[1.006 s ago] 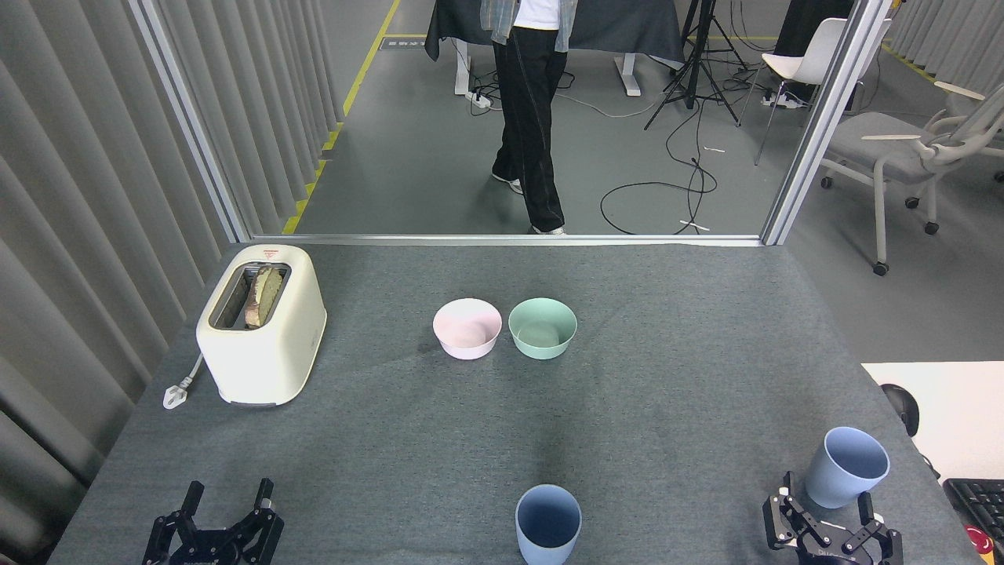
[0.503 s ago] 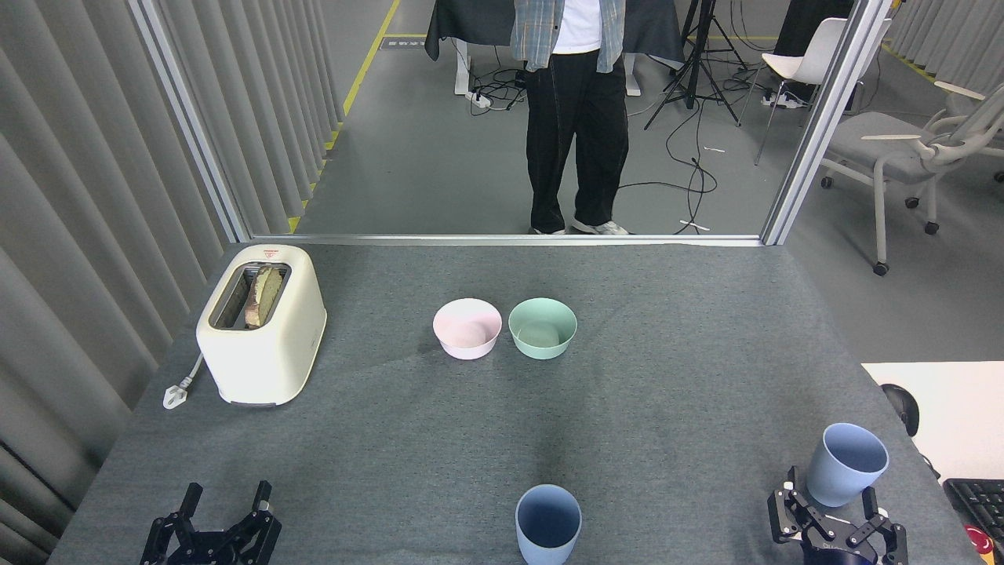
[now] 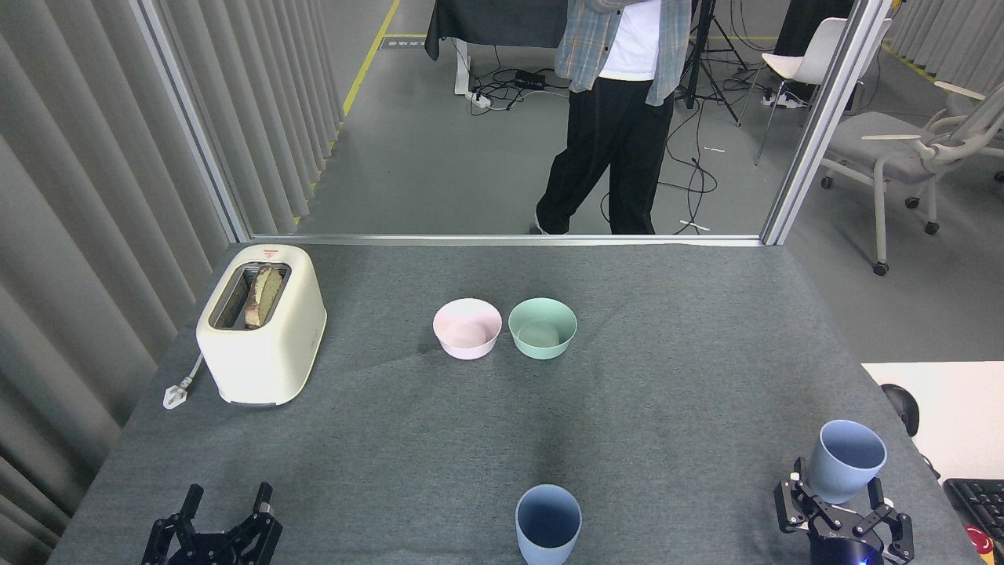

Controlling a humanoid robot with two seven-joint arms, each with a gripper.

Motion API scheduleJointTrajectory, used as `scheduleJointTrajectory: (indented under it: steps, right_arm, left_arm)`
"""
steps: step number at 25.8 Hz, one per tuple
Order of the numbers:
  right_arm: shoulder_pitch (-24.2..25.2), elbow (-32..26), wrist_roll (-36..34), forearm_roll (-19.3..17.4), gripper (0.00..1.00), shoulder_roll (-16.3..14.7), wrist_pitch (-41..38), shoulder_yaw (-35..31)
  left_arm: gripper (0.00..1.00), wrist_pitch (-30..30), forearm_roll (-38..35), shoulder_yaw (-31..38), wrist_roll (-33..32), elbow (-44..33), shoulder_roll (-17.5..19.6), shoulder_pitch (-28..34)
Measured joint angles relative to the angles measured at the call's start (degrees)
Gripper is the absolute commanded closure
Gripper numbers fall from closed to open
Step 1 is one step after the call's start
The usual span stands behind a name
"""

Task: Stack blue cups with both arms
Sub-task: 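Reach the right gripper to the other blue cup and grasp it, then lift the held cup with the right gripper over the centre cup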

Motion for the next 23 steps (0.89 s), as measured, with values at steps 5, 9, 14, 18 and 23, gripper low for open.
scheduleJointTrajectory:
  steps: [5, 9, 14, 18, 23]
  right_arm:
    - [-0.85, 0.92, -0.03, -0.15, 0.0, -0.66, -0.06, -0.02]
    - [-1.73, 2.24, 0.12, -0.36, 0.0, -1.54, -0.12, -0.07]
    - [-2.56, 3.82, 0.16, -0.5, 0.0, -2.98, -0.17, -0.12]
    - [-3.07, 5.48, 0.26, -0.52, 0.0, -3.42, 0.09, -0.15]
    - [-4.1, 7.31, 0.49, -0.59, 0.0, -3.77, 0.56, -0.18]
  left_arm:
    - [0.0, -0.03, 0.0, 0.0, 0.0, -0.01, 0.01, 0.16]
    - [0.0, -0.11, -0.02, 0.0, 0.1, -0.01, 0.01, 0.24]
    - [0.0, -0.11, -0.02, -0.04, 0.11, 0.0, -0.02, 0.2]
    - [0.0, -0.11, -0.02, -0.08, 0.11, 0.04, -0.07, 0.11]
    - [0.0, -0.09, -0.02, -0.09, 0.11, 0.07, -0.06, -0.02]
